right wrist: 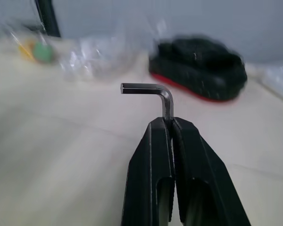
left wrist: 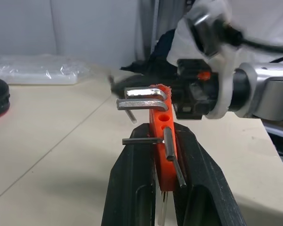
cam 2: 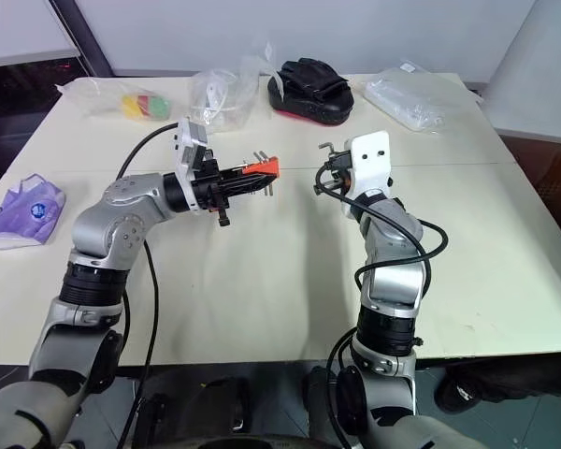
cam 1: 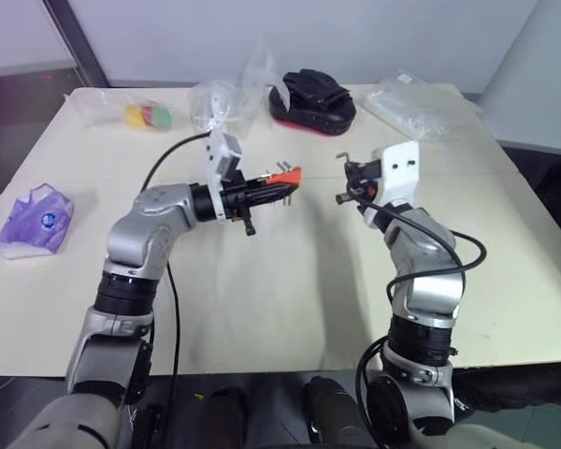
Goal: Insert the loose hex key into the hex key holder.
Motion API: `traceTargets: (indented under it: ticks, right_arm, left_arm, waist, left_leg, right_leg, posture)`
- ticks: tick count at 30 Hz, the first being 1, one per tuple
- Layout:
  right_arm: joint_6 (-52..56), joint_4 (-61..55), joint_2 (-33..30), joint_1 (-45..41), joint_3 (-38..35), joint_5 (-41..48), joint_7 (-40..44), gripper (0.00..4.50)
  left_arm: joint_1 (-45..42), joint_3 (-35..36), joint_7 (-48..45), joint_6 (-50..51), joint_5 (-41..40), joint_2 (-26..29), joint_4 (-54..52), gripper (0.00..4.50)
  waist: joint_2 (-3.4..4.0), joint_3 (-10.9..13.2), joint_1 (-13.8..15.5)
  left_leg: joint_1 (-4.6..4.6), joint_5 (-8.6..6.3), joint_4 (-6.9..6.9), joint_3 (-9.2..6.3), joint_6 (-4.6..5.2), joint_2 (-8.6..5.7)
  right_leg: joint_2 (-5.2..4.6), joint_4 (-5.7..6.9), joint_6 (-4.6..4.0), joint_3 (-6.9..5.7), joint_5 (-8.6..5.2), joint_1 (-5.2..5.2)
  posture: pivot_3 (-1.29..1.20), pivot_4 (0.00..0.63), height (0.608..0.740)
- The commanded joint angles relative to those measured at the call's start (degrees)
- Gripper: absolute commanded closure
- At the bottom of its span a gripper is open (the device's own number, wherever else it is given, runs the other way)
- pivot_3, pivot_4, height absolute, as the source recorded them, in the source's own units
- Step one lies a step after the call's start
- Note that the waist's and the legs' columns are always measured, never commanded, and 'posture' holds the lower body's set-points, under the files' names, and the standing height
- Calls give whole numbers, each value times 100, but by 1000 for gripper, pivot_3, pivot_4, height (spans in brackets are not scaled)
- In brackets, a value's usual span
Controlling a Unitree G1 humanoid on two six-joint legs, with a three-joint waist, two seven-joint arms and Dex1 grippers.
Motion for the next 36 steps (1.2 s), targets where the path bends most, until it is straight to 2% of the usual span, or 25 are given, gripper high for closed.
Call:
traceTargets:
  ticks: [1, 9, 27, 36]
  right_arm:
    - [-799, -218, -141, 51, 293, 528, -9, 4455]
    - [-1482, -514, -518, 369, 955, 1300, 131, 4455]
    - [-1363, -853, -874, -89, 1349, 2168, -410, 4455]
    - [-1237, -983, -979, 53, 1510, 2371, -583, 4455]
  left_arm:
    - [-219, 71, 2, -153, -9, -25, -72, 4500]
    - [-354, 54, -19, -188, -7, -93, 80, 4500]
    - [-398, -52, -174, -178, 57, -118, 219, 4500]
    - [-446, 2, -137, -223, 108, -137, 308, 4500]
  waist:
    - [0, 0, 4]
    - [-1, 0, 9]
    - [-1, 0, 17]
    - [-1, 0, 18]
  left_leg:
    - [0, 0, 0, 0, 0, 0]
    - [-1, 0, 1, 1, 0, 0]
    - [-1, 0, 2, 0, 0, 2]
    - [-2, 0, 2, 0, 0, 3]
  right_leg:
    - [0, 0, 0, 0, 0, 0]
    - [1, -9, 0, -1, 0, 4]
    - [3, -9, 0, -2, 0, 5]
    - [3, -9, 0, -2, 0, 5]
  posture:
    - [0, 150, 740]
    - [0, 150, 740]
    - [0, 150, 740]
    - [0, 150, 740]
